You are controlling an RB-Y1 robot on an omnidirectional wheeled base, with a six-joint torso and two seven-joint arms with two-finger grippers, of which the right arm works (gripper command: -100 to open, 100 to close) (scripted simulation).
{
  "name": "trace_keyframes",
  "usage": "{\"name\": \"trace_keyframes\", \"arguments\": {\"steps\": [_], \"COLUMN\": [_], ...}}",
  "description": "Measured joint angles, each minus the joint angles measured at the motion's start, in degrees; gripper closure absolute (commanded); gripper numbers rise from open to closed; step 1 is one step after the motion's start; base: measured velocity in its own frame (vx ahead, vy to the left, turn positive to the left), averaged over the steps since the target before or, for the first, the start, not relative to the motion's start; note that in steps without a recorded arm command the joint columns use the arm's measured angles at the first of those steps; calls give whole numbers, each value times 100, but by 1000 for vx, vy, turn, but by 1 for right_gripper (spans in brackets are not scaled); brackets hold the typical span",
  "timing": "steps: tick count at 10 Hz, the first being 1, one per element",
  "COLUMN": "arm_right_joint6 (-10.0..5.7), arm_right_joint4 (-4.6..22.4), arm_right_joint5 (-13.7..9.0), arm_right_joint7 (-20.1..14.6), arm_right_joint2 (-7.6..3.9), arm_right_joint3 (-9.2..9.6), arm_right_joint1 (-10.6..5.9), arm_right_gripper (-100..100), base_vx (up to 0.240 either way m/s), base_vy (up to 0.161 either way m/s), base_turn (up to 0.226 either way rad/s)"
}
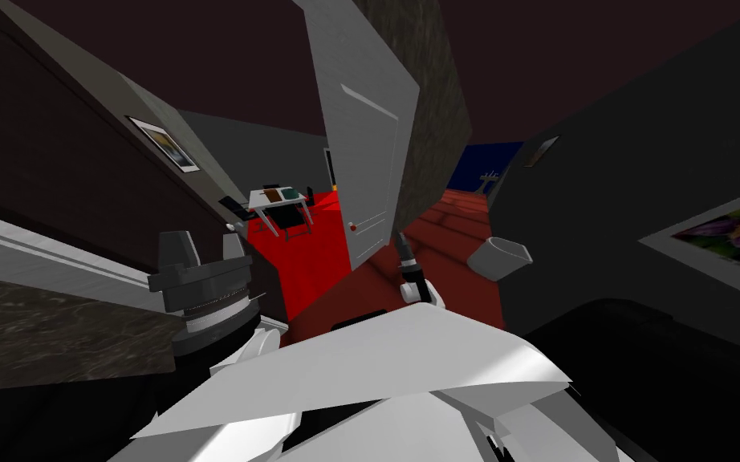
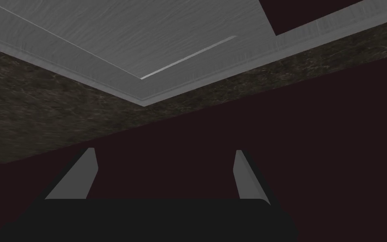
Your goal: Push the door open
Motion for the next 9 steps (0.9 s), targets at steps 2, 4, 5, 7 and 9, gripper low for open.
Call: {"name": "trace_keyframes", "arguments": {"steps": [2, 4, 5, 7, 9], "arm_right_joint6": [-88, -120, -162, -209, -262], "arm_right_joint4": [345, 668, 893, 1162, 1533], "arm_right_joint5": [-23, -65, -91, -97, -136], "arm_right_joint7": [291, 589, 732, 1072, 1391], "arm_right_joint2": [-30, -97, -135, -130, -178], "arm_right_joint3": [79, 131, 147, 269, 325], "arm_right_joint1": [-72, -190, -276, -290, -448], "arm_right_gripper": [-100, -100, -100, -100, -100], "base_vx": [87, 105, 93, 90, 81], "base_vy": [-31, -40, -40, -28, -37], "base_turn": [105, 138, 98, 119, 132]}}
